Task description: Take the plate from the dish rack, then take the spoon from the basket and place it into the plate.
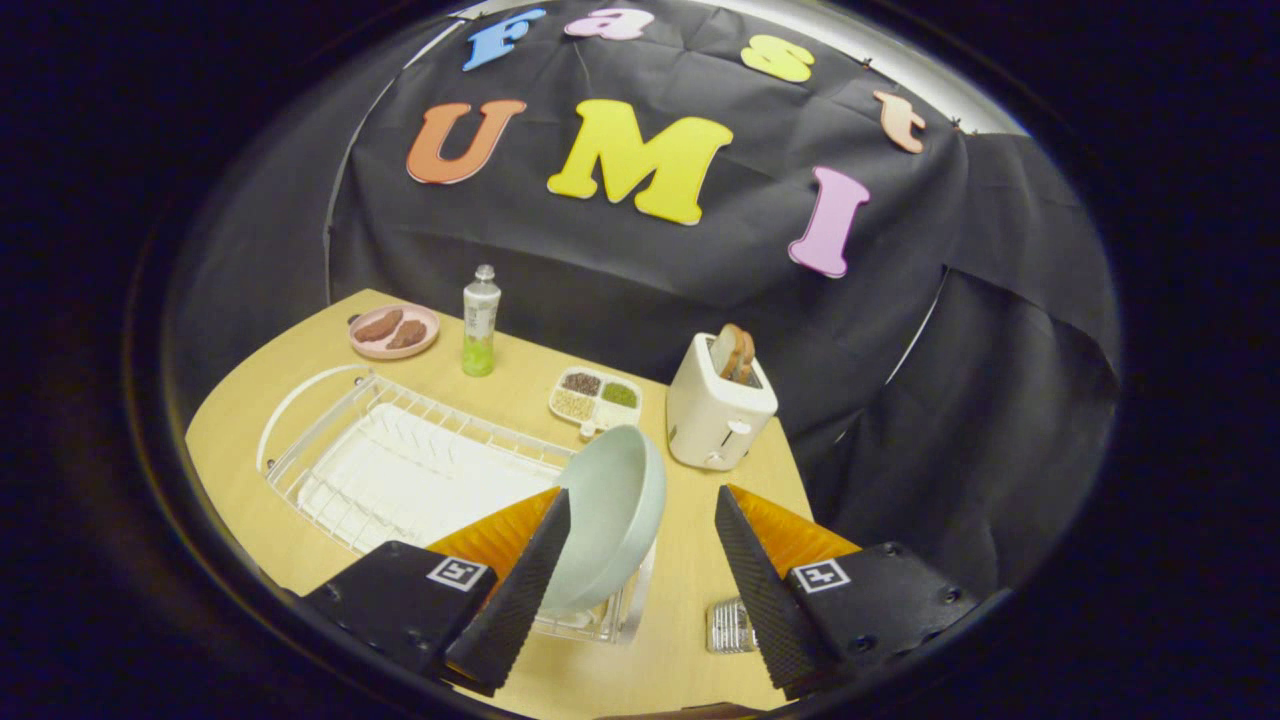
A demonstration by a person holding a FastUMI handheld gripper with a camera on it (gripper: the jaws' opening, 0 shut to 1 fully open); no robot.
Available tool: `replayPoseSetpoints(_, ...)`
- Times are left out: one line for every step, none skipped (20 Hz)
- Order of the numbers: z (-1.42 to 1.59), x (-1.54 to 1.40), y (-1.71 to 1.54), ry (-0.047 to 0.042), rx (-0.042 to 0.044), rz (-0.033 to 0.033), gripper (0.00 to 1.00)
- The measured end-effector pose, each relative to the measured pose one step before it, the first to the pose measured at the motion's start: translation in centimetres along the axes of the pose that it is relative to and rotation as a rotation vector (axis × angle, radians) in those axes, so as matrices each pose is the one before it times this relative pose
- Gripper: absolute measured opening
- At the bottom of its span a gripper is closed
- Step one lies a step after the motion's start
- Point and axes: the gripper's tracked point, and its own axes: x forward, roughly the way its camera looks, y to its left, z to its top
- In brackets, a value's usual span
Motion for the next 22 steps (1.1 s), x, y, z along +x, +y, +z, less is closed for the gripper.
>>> replayPoseSetpoints(-0.171,0.506,-0.122,0.04215,0.01176,-0.00430,0.95)
replayPoseSetpoints(0.145,0.719,-0.220,0.03921,0.00781,-0.00566,0.94)
replayPoseSetpoints(0.473,0.755,-0.427,0.03007,0.00698,-0.02080,0.93)
replayPoseSetpoints(0.266,0.538,-0.388,0.03312,0.00594,-0.01415,0.93)
replayPoseSetpoints(0.135,0.520,-0.168,0.03916,0.00000,-0.01002,0.89)
replayPoseSetpoints(0.078,0.526,-0.215,0.04151,0.00215,-0.01792,0.88)
replayPoseSetpoints(-0.095,0.362,-0.693,0.05119,0.00899,-0.05563,0.78)
replayPoseSetpoints(-0.255,0.217,0.521,0.04748,-0.00251,0.00050,0.74)
replayPoseSetpoints(-0.392,0.117,1.046,0.05100,-0.00167,0.02343,0.70)
replayPoseSetpoints(-0.536,0.535,0.283,0.06010,-0.00288,-0.00613,0.66)
replayPoseSetpoints(-0.192,0.179,-0.405,0.04211,0.00531,-0.03598,0.62)
replayPoseSetpoints(0.000,0.163,0.029,0.02717,-0.00149,-0.01172,0.58)
replayPoseSetpoints(0.236,-0.003,0.632,0.01086,-0.00281,0.02248,0.54)
replayPoseSetpoints(0.067,0.332,0.630,0.01610,0.00383,0.01197,0.46)
replayPoseSetpoints(0.300,-0.240,-0.146,-0.00560,0.02642,-0.01538,0.35)
replayPoseSetpoints(-0.417,0.157,0.076,0.02096,0.00861,-0.01111,0.33)
replayPoseSetpoints(0.068,-0.504,0.138,-0.00575,0.00040,-0.00266,0.31)
replayPoseSetpoints(0.068,-0.580,0.808,-0.00595,-0.01111,-0.00061,0.31)
replayPoseSetpoints(0.210,-0.634,0.487,-0.01291,-0.00238,-0.01823,0.26)
replayPoseSetpoints(0.087,-0.510,0.412,-0.01669,0.00848,-0.03659,0.23)
replayPoseSetpoints(-0.083,-0.272,0.333,-0.01431,-0.01005,-0.03721,0.21)
replayPoseSetpoints(-0.092,-0.308,0.350,-0.01710,-0.01082,-0.03597,0.19)
